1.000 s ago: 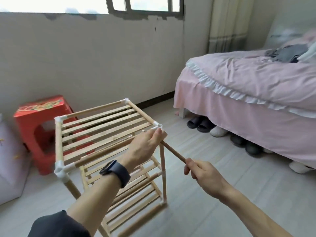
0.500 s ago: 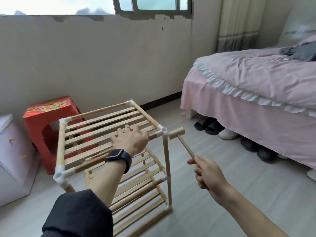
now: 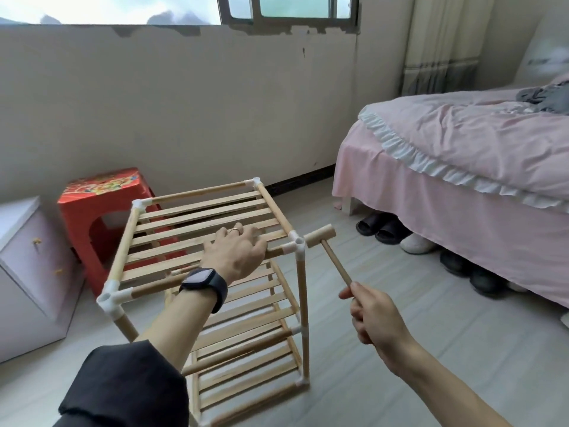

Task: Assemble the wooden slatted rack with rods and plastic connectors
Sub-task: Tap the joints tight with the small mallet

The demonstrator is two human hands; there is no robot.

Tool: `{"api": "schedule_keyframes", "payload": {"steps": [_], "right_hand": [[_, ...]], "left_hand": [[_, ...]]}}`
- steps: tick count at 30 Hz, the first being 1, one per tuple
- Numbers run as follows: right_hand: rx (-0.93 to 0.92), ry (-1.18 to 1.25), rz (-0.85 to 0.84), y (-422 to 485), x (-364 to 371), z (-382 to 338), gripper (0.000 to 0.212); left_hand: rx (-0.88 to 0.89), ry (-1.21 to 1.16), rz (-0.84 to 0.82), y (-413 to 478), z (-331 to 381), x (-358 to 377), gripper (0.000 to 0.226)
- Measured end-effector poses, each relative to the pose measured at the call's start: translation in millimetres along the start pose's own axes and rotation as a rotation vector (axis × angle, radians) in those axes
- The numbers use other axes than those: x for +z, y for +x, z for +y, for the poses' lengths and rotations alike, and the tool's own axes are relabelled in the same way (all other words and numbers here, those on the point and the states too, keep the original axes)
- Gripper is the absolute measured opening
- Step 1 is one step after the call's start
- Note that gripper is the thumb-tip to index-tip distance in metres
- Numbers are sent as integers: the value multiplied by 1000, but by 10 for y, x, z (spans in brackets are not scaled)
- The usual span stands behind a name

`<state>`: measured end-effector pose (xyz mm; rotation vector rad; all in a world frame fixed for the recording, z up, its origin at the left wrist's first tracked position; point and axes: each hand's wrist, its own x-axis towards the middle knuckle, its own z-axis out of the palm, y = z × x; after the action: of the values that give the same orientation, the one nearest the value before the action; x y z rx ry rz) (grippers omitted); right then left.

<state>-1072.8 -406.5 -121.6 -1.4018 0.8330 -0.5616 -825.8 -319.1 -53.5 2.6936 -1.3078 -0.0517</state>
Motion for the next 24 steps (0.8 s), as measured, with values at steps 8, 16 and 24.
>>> {"api": "schedule_keyframes", "payload": {"steps": [8, 16, 24], "right_hand": [[1, 105, 34, 206, 64, -116, 31], [-41, 113, 156, 557, 51, -124, 34], [-125, 56, 346, 976, 31, -109, 38]], "left_hand": [[145, -35, -63, -368, -486, -268, 41], [81, -81, -91, -13, 177, -372, 76], [3, -56, -186, 331, 342, 162, 78]]}}
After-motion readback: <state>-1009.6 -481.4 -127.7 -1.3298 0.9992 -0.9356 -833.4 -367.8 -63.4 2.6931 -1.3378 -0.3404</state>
